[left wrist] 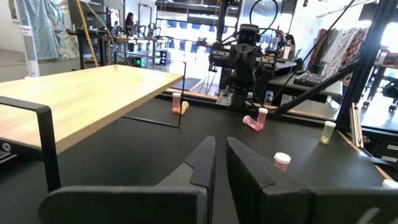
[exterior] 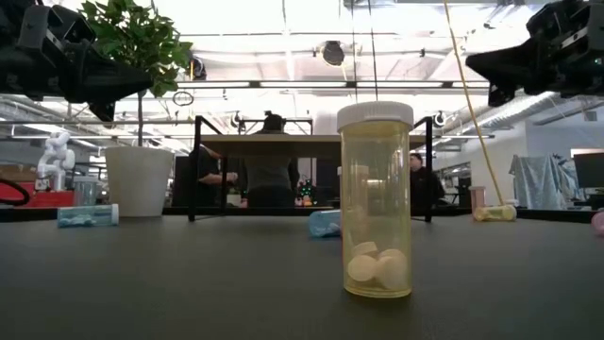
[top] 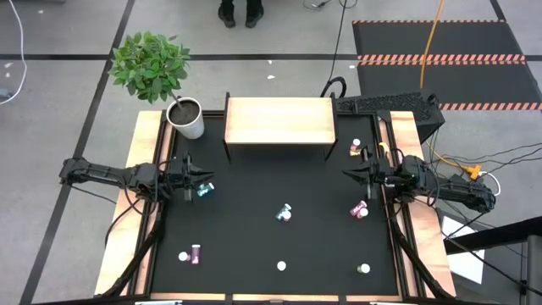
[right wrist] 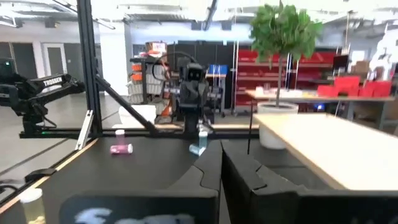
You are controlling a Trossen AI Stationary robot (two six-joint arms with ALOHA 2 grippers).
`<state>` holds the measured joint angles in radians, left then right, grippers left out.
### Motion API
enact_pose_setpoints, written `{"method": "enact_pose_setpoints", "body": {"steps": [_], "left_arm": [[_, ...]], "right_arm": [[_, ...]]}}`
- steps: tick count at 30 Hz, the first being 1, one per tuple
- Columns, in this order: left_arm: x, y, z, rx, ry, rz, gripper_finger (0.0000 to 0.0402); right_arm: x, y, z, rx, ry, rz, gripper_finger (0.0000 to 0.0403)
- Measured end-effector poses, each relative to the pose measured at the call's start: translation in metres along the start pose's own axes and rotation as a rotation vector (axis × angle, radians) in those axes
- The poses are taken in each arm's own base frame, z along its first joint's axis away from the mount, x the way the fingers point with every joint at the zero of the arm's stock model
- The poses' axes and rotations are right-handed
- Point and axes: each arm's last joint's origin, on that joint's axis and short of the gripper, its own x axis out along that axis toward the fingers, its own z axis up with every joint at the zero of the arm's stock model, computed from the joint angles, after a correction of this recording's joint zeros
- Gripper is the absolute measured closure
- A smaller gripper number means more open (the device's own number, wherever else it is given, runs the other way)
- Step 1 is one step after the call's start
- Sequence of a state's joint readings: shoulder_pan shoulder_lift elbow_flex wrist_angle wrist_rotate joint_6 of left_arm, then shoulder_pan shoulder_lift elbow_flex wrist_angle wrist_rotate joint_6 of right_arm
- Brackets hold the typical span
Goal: Pick and place medicine bottles onto shelf by color
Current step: Put the top left blue pill bottle on the shelf
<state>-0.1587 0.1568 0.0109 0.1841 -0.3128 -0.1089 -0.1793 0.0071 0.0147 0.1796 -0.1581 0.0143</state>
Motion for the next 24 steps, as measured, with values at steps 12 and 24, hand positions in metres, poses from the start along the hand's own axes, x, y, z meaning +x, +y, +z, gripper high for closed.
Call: {"method": "enact_pose_setpoints", "body": {"steps": [12, 24], "left_arm": [[0.000, 0.000, 0.000, 0.000, 0.000, 0.000, 0.0360], [-0.002, -0.001, 0.019, -0.344, -0.183, -0.045, 0.0360]], "right_arm": [[-0.003, -0.002, 0.025, 0.509, -0.282, -0.015, 0.0403], [0.001, -0.008, 0.019, 0.909, -0.315, -0.173, 0.0403]]}}
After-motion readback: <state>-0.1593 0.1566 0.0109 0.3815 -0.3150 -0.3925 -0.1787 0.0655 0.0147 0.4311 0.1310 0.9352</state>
